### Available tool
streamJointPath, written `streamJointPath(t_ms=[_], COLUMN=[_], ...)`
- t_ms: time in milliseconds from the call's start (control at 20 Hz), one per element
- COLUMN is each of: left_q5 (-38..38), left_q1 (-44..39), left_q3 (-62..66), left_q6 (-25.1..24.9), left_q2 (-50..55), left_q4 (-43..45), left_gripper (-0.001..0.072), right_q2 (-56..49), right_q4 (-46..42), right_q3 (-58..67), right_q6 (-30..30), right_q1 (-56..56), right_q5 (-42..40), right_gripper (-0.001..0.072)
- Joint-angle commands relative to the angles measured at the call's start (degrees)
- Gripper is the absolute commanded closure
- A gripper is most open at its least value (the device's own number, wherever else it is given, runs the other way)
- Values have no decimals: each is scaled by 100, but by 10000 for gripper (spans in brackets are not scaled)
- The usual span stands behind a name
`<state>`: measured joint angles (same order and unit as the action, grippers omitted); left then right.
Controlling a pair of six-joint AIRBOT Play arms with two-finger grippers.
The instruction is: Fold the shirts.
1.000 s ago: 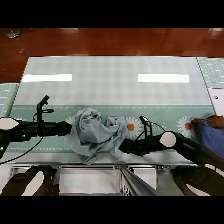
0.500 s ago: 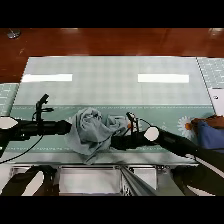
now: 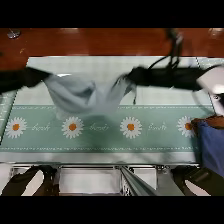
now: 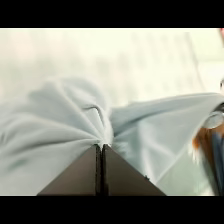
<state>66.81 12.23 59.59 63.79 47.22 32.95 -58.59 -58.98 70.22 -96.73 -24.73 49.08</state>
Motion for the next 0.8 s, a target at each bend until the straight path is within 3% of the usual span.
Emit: streamJointPath(t_ms=[0, 150, 300, 600, 750], left_q5=[-197, -153, 157, 909, 1060], left_q1=[66, 212, 280, -4, -297], left_q3=[1873, 3239, 4098, 3628, 2717], left_q6=[531, 962, 1261, 1255, 1261], left_q2=[-9, -155, -531, -1456, -1622], left_q4=[125, 920, 2092, 2796, 2791], left_gripper=[683, 684, 683, 683, 683], right_q2=[374, 610, 1150, 1902, 2177], right_q4=[-1237, -1593, -1980, -2557, -2498], right_q3=[2144, 3672, 4203, 4035, 3091], right_q6=[-59, 151, 173, 48, -203], right_q1=[437, 437, 439, 439, 439], right_q5=[1185, 2194, 3018, 4979, 5344], right_gripper=[696, 696, 696, 695, 695])
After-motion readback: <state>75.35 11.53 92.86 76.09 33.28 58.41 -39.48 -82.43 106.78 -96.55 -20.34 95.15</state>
